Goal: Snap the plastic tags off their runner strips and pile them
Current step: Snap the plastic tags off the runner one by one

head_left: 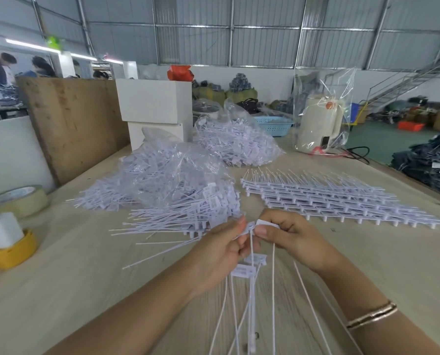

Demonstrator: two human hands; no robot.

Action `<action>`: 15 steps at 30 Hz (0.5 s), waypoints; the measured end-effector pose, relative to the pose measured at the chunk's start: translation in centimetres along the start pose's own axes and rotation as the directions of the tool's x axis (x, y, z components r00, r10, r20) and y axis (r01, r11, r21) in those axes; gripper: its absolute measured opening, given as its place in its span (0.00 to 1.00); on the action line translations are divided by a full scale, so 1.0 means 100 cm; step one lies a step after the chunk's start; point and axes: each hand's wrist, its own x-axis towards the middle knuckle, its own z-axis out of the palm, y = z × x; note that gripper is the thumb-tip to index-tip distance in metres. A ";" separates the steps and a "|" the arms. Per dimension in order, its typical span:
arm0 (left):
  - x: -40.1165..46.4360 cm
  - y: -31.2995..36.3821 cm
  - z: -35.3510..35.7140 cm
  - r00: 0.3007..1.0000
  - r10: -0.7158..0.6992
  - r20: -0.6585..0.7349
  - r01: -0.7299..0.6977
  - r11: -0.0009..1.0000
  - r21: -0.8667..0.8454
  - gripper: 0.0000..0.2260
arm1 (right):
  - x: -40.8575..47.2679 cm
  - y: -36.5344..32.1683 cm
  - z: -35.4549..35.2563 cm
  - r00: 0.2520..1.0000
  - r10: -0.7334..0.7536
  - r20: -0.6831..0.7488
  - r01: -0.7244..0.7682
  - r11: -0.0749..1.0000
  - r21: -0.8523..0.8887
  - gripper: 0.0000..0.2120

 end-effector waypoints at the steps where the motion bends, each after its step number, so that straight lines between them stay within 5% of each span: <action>1: 0.000 0.001 0.000 1.000 -0.010 0.030 0.012 0.998 -0.068 0.10 | -0.001 -0.001 -0.003 1.000 0.018 -0.015 -0.017 1.000 0.024 0.09; 4: 0.000 0.009 -0.008 1.000 -0.001 -0.026 0.000 0.998 -0.061 0.11 | -0.006 0.000 -0.015 0.998 0.031 -0.054 -0.031 1.000 -0.002 0.11; 6: -0.003 0.010 -0.018 0.995 0.069 -0.077 -0.031 0.908 0.418 0.13 | -0.008 0.003 -0.017 0.998 0.052 -0.024 -0.054 0.996 -0.068 0.11; 8: -0.003 0.005 -0.029 0.988 0.152 0.028 -0.090 0.416 0.905 0.15 | -0.007 0.006 -0.016 0.997 0.081 -0.003 -0.081 0.992 -0.098 0.11; 9: -0.002 0.002 -0.034 0.981 0.154 0.114 -0.138 0.156 0.978 0.15 | -0.006 0.007 -0.016 0.995 0.099 -0.001 -0.099 0.991 -0.093 0.11; 10: -0.001 -0.001 -0.037 0.976 0.151 0.160 -0.162 0.006 0.987 0.14 | -0.005 0.007 -0.016 0.992 0.124 0.004 -0.123 0.989 -0.077 0.12; 12: 0.001 -0.004 -0.039 0.969 0.185 0.163 -0.156 -0.054 0.986 0.13 | -0.004 0.010 -0.018 0.985 0.173 0.013 -0.172 0.983 -0.057 0.15; 15: 0.003 -0.002 -0.035 0.932 0.326 0.161 -0.168 -0.009 0.986 0.15 | -0.006 0.013 -0.016 0.984 0.176 0.019 -0.174 0.982 -0.077 0.18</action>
